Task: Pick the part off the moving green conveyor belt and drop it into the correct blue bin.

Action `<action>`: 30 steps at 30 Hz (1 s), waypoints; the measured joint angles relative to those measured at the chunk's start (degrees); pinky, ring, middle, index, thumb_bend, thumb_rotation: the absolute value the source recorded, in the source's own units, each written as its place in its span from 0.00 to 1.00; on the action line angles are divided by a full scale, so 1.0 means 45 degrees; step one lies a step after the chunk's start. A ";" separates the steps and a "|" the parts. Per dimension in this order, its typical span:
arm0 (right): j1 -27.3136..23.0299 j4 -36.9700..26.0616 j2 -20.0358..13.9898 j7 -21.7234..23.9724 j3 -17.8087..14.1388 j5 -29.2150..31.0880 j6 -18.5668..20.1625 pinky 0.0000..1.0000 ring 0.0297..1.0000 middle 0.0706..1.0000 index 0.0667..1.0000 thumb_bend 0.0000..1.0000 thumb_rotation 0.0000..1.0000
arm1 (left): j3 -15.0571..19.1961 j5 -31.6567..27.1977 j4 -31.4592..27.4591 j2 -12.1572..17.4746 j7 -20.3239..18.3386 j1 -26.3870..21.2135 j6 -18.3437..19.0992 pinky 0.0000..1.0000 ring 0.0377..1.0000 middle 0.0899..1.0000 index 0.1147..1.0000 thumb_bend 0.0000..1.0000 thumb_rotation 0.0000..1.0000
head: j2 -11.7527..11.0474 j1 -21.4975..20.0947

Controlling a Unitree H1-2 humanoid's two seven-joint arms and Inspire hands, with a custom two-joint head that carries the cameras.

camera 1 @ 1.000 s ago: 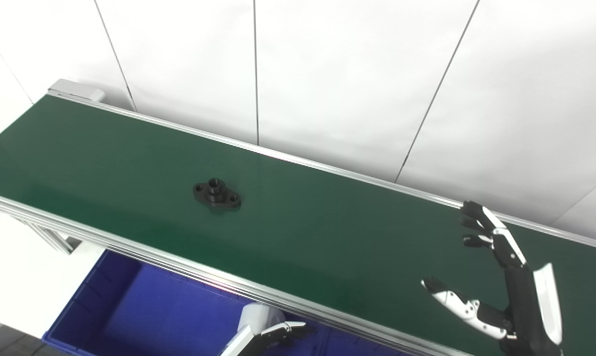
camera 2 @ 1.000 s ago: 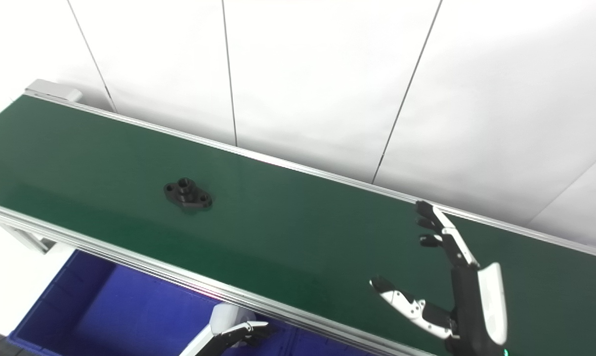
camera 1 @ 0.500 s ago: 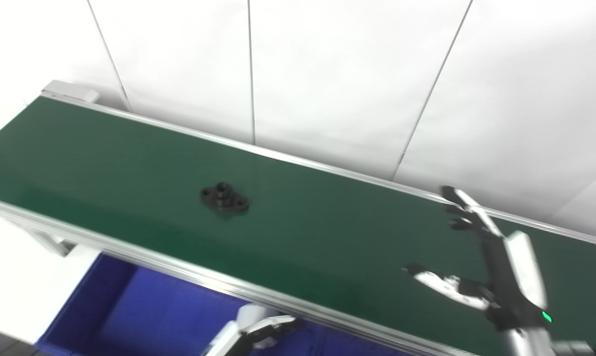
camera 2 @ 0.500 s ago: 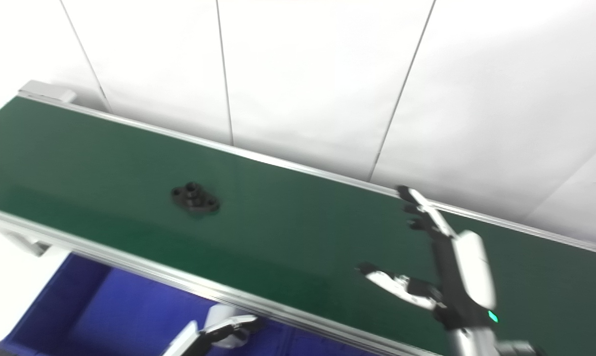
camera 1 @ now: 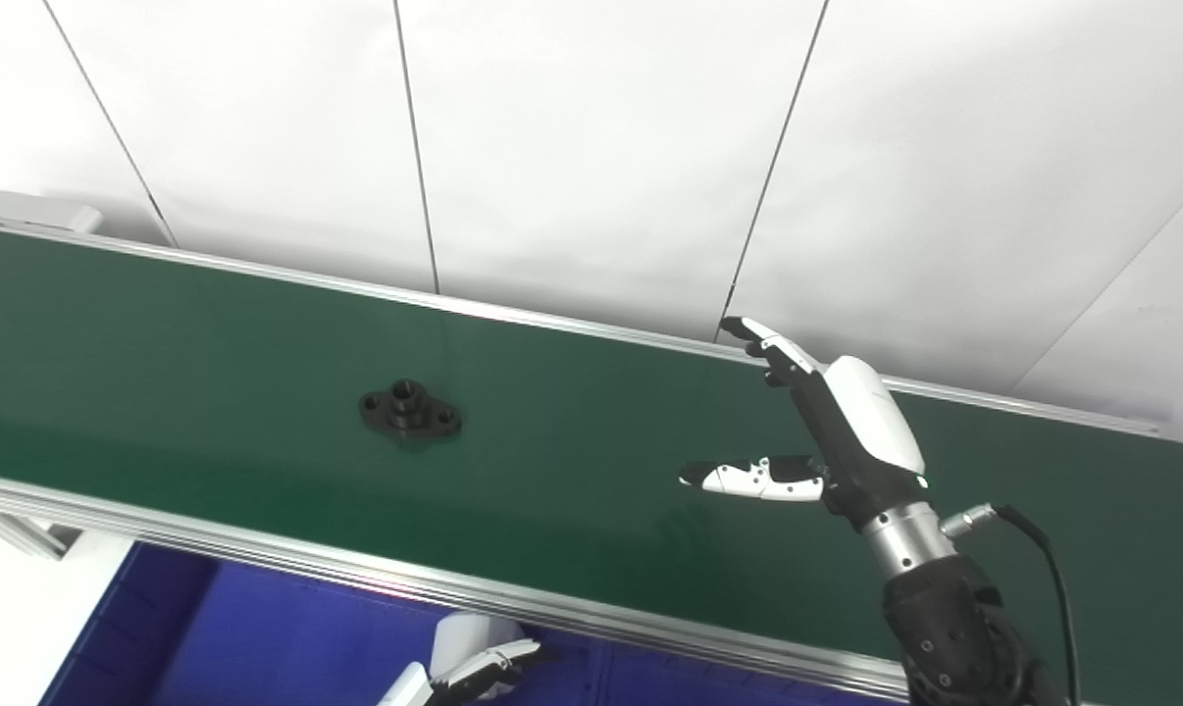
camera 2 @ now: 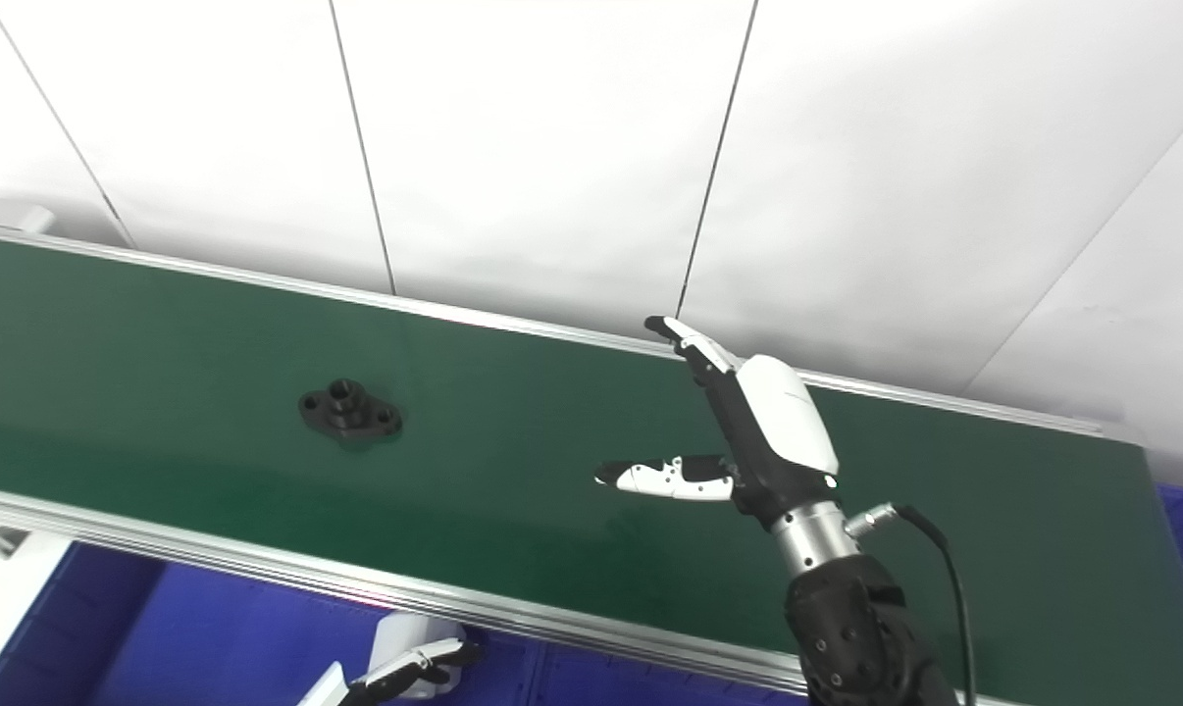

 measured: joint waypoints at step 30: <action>-0.1516 0.2365 0.0330 0.0028 0.1341 -0.1164 -0.0002 0.73 0.83 0.85 0.87 0.81 0.48 | -0.0415 -0.0099 0.0187 0.0023 0.0360 -0.0218 0.0000 0.73 0.81 0.84 0.81 0.82 0.43 | -0.0137 0.0098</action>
